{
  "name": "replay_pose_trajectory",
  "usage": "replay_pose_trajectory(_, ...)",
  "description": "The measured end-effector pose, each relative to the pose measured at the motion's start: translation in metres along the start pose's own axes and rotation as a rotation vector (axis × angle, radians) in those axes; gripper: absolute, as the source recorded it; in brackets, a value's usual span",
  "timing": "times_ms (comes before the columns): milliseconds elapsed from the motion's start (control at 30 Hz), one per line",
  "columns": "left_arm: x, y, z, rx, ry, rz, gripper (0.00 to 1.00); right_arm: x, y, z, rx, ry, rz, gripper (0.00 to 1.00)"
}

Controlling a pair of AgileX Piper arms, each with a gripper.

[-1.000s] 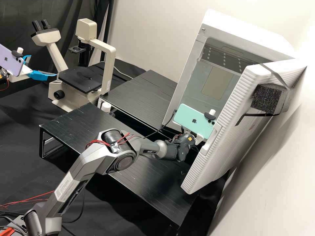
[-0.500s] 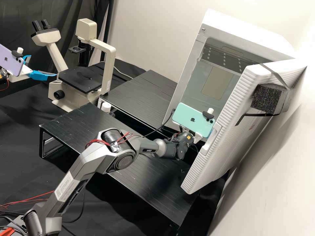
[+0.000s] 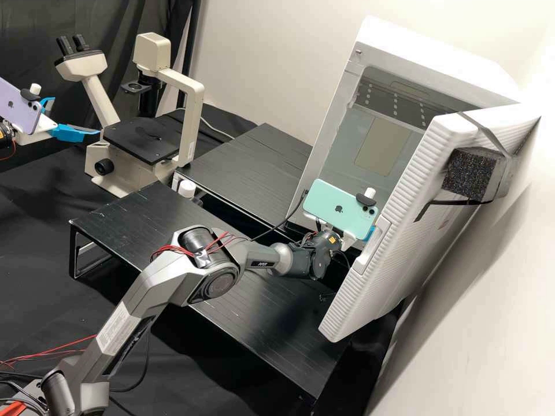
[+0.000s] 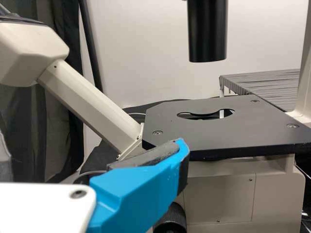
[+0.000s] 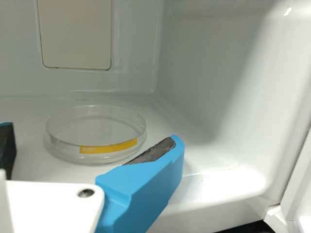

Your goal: Take out the petri dish and place it under the microscope.

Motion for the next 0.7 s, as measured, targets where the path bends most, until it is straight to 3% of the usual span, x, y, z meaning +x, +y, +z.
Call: replay_pose_trajectory(700, 0.0, 0.0, 0.0, 0.0, 0.0, 0.0, 1.0, 0.021, -0.02, -0.004, 0.02, 0.019, -0.03, 0.0)
